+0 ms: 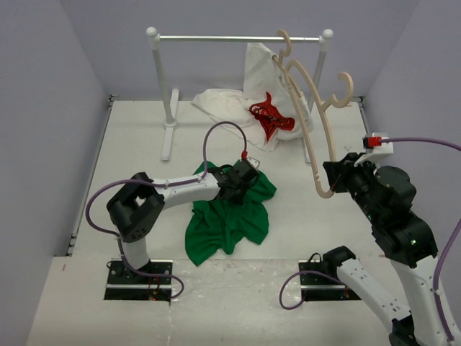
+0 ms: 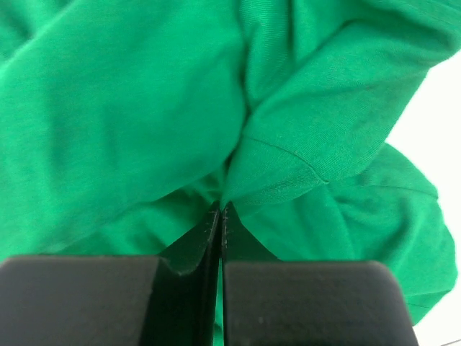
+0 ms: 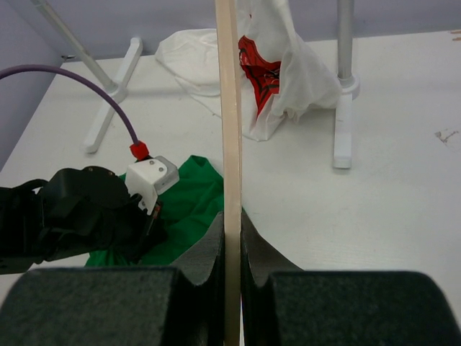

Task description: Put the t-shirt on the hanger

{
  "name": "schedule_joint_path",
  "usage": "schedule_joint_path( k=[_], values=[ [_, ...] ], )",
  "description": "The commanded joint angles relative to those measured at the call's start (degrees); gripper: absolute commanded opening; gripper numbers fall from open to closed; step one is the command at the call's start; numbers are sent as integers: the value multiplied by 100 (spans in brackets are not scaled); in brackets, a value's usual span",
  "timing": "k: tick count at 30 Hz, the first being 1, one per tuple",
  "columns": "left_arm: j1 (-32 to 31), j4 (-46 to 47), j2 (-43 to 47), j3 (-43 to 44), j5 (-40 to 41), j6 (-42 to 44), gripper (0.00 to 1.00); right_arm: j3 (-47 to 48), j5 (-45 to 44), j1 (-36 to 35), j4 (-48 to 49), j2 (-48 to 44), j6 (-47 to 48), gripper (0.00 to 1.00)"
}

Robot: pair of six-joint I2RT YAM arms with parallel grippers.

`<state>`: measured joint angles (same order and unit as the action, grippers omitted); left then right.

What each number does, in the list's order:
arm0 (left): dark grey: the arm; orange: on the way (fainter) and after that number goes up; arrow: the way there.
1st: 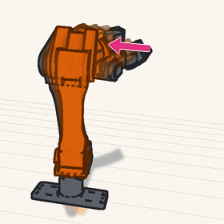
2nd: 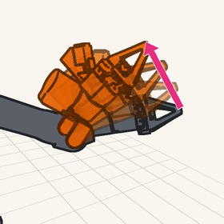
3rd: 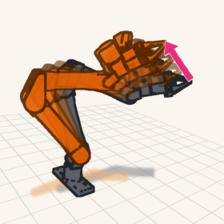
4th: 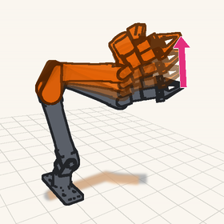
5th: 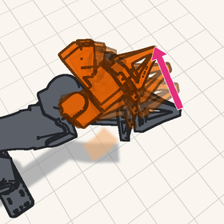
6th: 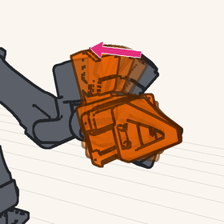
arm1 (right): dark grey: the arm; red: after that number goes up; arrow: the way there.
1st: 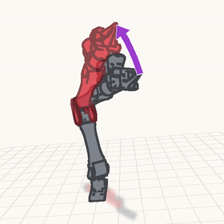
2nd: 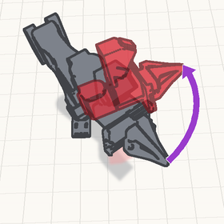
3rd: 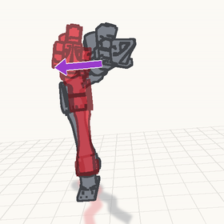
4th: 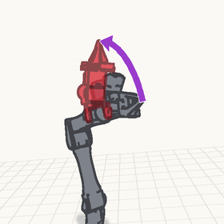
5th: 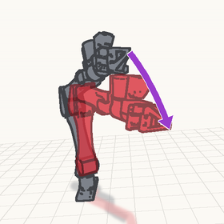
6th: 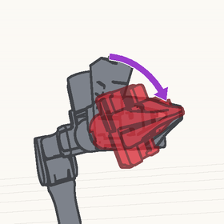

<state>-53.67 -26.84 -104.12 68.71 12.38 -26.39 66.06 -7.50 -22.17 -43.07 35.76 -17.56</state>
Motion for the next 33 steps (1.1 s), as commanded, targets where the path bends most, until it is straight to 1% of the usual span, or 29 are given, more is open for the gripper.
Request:
schedule_joint_path(
  k=[1, 2, 3, 5, 8, 10, 13, 17, 18, 20, 22, 23, 24, 25, 26, 28, 29, 31, 33],
  values=[
    [-11, -364, 787, 212, 935, -184, 0, -26, 129, -15, 256, 23, -29, 0],
    [-2, -414, 1092, 201, 1255, -296, 0, -43, 144, -15, 264, 45, -37, 0],
    [13, -448, 1138, 167, 1292, -311, 0, -64, 148, -15, 269, 46, -39, 0],
    [185, -480, 1820, -43, 1726, -546, 0, -159, 229, -15, 335, 47, -68, 0],
    [462, -406, 2674, -452, 1847, -767, 0, -223, 290, -15, 390, 34, -101, 0],
    [542, -383, 3083, -687, 1839, -849, 0, -234, 302, -15, 404, 28, -99, 0],
    [612, -294, 3690, -1092, 1591, -919, 0, -234, 340, -15, 387, 9, -79, 0],
    [603, -286, 4223, -1885, 962, -1078, 0, -261, 372, -15, 404, -25, -72, 0],
    [603, -270, 4224, -1887, 960, -1079, 0, -278, 372, -15, 405, -25, -72, 0],
    [596, -407, 4631, -2225, 877, -1258, 0, -333, 414, -15, 439, -11, -93, 0],
    [595, -619, 5257, -2492, 1092, -1632, 0, -380, 425, -15, 472, 1, -98, 0],
    [595, -734, 5313, -2511, 1117, -1667, 0, -398, 425, -15, 475, 1, -98, 0],
    [595, -791, 5806, -2600, 1206, -1823, 0, -423, 414, -15, 508, 13, -104, 0],
    [590, -765, 6093, -2705, 1258, -1913, 0, -450, 408, -11, 527, 19, -111, 0],
    [586, -479, 6323, -2931, 965, -1757, 0, -475, 423, -6, 549, 23, -120, 0],
    [586, 519, 7047, -3524, -117, -1217, 0, -515, 459, -10, 628, 43, -137, 0],
    [584, 1087, 7105, -3677, -624, -1083, 0, -515, 456, -15, 652, 59, -142, 0],
    [571, 1926, 6926, -4000, -2101, -850, 0, -510, 518, -15, 665, 103, -148, 0],
    [530, 2314, 6425, -4142, -3331, -710, 0, -513, 524, -13, 668, 124, -158, 0]
  ],
)
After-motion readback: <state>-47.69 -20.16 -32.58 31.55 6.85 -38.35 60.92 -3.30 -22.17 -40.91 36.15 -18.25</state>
